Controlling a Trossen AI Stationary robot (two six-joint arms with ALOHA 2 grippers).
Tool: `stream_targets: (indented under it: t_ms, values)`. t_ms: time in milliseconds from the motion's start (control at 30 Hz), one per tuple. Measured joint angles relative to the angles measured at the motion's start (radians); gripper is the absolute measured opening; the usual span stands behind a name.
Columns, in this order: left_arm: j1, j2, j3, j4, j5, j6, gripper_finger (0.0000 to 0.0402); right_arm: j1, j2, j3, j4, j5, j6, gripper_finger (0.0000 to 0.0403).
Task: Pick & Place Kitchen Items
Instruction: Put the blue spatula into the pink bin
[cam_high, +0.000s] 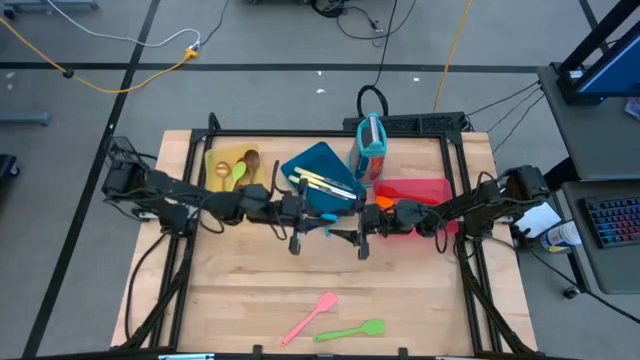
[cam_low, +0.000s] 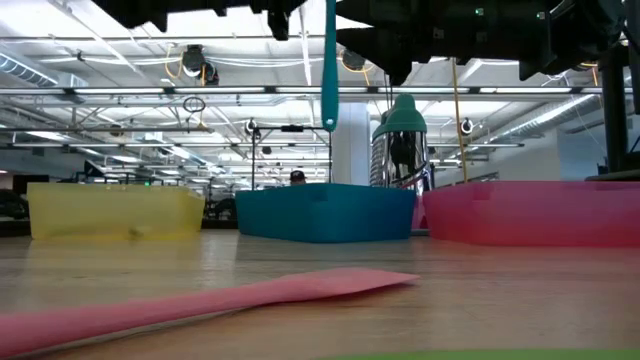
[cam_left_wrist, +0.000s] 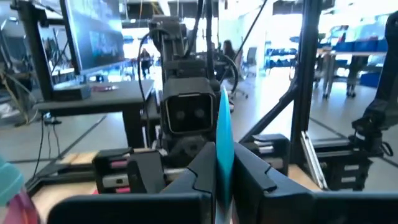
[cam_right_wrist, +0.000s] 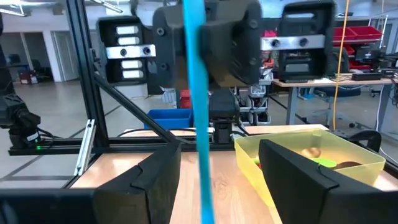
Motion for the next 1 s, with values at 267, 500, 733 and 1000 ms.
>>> stream_targets:
  t_ms: [267, 500, 733, 1000]
  values:
    - [0.052, 0.066, 0.0, 0.116, 0.079, 0.004, 0.0029, -0.018, 0.0, 0.0, 0.0, 0.001, 0.0, 0.0204]
    - [0.069, 0.084, 0.0, 0.132, 0.081, 0.014, 0.003, -0.03, 0.0, 0.0, 0.0, 0.003, 0.0, 0.0143]
    - [0.067, 0.084, 0.0, 0.128, 0.081, 0.041, 0.003, -0.031, 0.0, 0.0, -0.003, 0.002, 0.0, 0.0056]
    - [0.068, 0.084, 0.0, 0.113, 0.076, 0.026, 0.0031, -0.03, 0.0, 0.0, -0.011, 0.003, -0.003, 0.0021]
